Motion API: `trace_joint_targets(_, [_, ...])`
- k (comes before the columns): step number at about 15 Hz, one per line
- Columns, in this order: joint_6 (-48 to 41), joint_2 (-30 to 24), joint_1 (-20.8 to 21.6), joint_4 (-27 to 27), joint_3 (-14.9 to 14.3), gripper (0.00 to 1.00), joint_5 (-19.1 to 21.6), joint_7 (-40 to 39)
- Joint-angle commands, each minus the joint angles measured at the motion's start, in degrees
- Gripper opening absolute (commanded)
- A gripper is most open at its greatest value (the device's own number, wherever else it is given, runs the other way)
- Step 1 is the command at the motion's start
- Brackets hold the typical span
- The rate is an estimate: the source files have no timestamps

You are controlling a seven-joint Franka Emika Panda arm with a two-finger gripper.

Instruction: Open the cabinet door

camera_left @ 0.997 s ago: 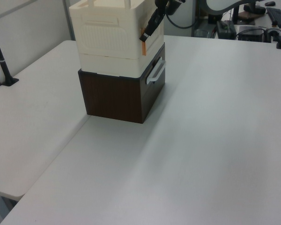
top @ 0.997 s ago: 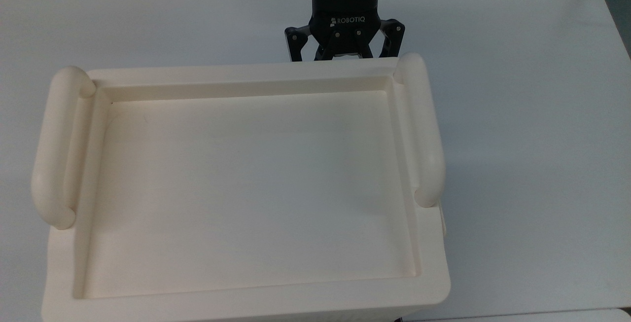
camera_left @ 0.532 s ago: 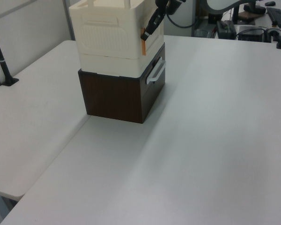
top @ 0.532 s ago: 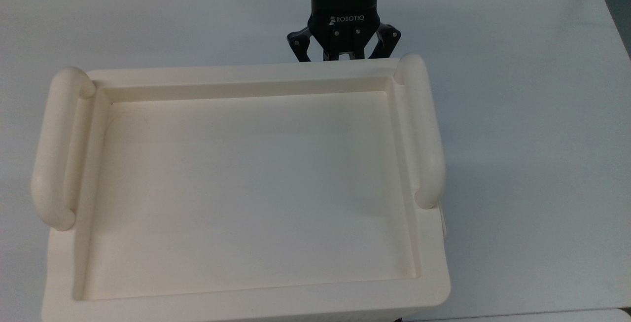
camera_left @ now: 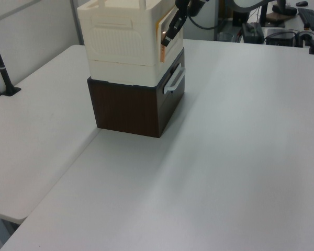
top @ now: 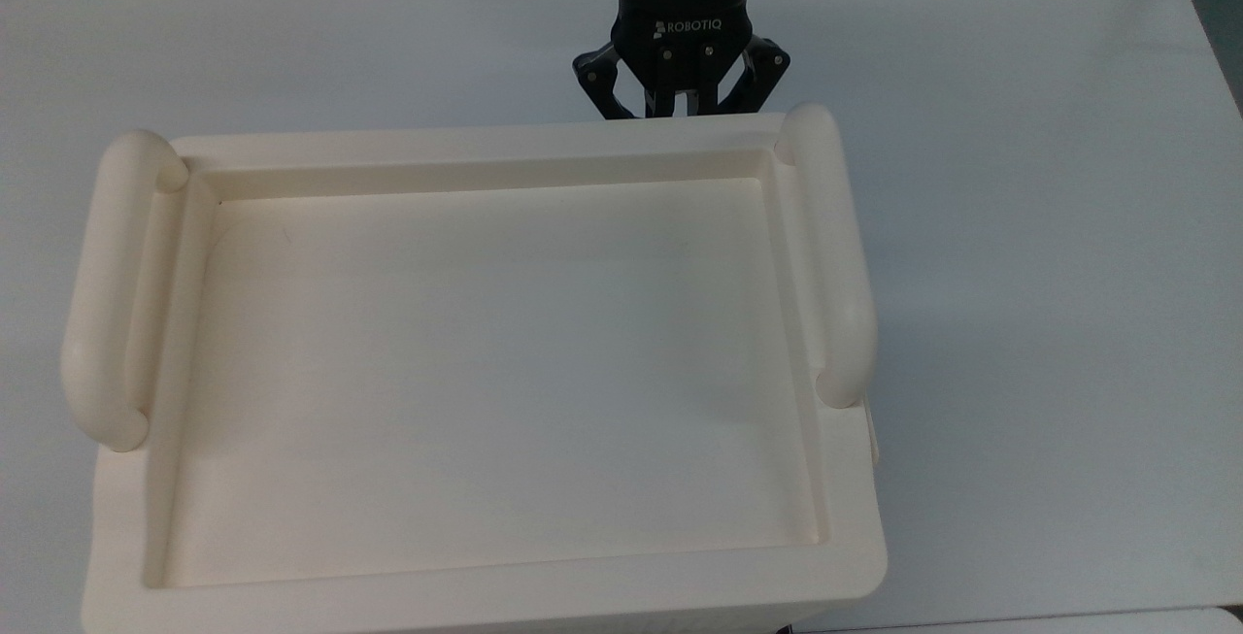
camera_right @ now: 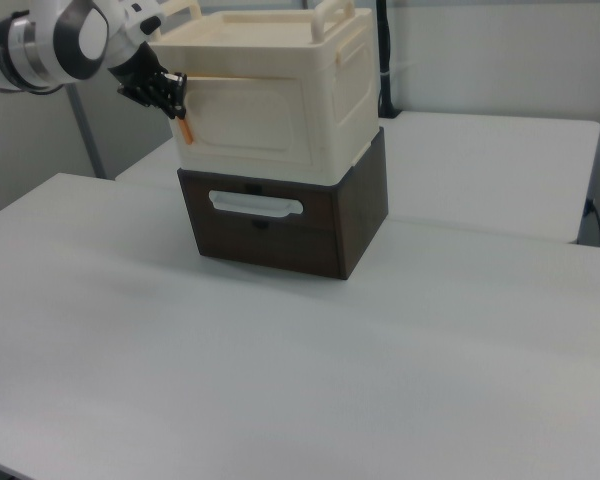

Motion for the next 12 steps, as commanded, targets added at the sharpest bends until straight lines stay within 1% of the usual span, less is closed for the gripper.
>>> trace_joint_targets(1, [-8.0, -2.8, 0.0, -0.6, -0.5, 0.18, -0.1, 0.7])
trace_joint_targets(3, [-11.7, -3.8, 0.0, -0.7, -0.6, 0.19, 0.1, 0.9])
trace_joint_targets(4, [-14.8, -4.4, -0.1, -0.7, -0.7, 0.48, 0.2, 0.8])
trace_joint_targets(6, [-20.5, -5.6, -0.4, -0.7, -0.8, 0.77, 0.2, 0.7])
trace_joint_targets(7, [-23.4, -6.2, -1.0, -0.7, -0.7, 0.81, 0.2, 0.7])
trace_joint_targets(8, [-26.1, -6.9, -1.2, -0.6, -0.7, 0.81, 0.4, 0.5])
trace_joint_targets(10, [-32.8, -8.7, -1.2, -0.6, -0.6, 0.91, 0.4, 0.4])
trace_joint_targets(12, [-37.2, -10.3, -1.3, -0.5, -0.6, 0.91, 0.4, -0.2])
